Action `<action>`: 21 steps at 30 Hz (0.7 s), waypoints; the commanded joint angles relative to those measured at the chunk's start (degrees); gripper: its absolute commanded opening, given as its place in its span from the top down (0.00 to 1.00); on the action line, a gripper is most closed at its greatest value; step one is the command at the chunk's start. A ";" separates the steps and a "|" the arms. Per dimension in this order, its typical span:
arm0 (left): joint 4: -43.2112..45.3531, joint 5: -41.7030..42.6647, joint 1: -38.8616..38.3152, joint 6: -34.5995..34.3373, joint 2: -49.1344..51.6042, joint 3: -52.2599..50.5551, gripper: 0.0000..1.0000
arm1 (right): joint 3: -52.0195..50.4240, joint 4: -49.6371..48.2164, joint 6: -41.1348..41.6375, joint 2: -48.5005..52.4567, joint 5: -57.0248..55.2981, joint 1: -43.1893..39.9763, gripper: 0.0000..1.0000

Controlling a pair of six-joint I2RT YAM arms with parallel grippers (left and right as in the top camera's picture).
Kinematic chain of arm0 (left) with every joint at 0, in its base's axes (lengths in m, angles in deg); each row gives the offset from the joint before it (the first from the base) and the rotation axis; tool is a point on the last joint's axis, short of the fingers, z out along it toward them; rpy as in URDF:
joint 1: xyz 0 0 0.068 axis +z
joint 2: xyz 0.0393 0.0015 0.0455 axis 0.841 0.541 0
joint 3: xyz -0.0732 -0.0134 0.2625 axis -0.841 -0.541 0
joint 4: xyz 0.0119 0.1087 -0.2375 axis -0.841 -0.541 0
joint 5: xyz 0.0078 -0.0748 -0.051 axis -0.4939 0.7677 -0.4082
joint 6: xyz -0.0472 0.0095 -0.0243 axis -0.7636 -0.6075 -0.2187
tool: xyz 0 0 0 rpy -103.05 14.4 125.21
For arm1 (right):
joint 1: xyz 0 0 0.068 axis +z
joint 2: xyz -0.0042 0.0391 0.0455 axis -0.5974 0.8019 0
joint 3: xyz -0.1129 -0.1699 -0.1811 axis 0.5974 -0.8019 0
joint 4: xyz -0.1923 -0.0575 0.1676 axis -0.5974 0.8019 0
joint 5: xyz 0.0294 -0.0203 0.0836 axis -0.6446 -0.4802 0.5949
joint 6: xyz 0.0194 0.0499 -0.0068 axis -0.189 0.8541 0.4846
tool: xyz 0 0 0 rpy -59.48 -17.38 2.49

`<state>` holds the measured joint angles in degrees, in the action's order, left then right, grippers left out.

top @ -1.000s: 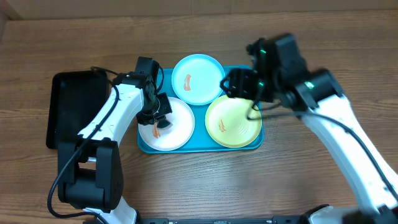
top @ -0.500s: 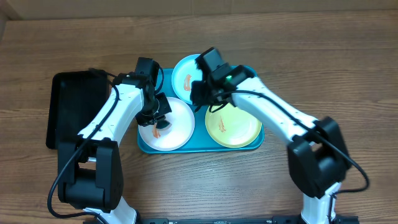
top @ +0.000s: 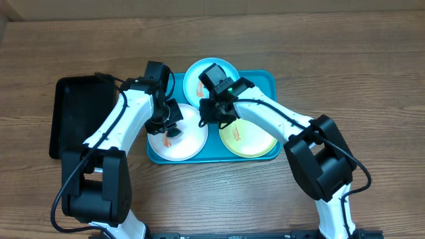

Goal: Clean dirty plates on tray and stack at the side
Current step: 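Grip the white plate rim with the right gripper to hold it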

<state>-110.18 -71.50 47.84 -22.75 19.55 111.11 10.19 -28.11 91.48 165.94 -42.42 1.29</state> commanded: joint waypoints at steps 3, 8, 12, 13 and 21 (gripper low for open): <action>0.39 -0.55 -0.13 -0.72 0.37 -0.11 0.96 | -0.42 -0.26 -0.09 2.56 1.70 0.33 0.71; 0.52 0.83 -0.55 -0.72 0.37 -0.11 0.96 | -0.42 -0.74 -0.09 3.56 2.01 0.33 0.79; 1.46 1.38 -1.86 -0.70 0.37 -0.24 0.96 | -0.42 -0.79 0.13 5.38 2.01 0.33 0.85; 1.84 1.38 -2.27 -0.70 0.37 -0.39 0.96 | -0.42 -0.66 0.24 5.53 2.05 0.33 0.87; 5.79 1.38 -5.05 -0.76 0.37 -3.89 0.96 | -0.39 -2.45 4.61 5.88 2.01 0.31 0.96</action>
<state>-105.16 -70.78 43.57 -22.75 19.55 109.21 10.19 -30.25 93.66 169.51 -39.18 1.38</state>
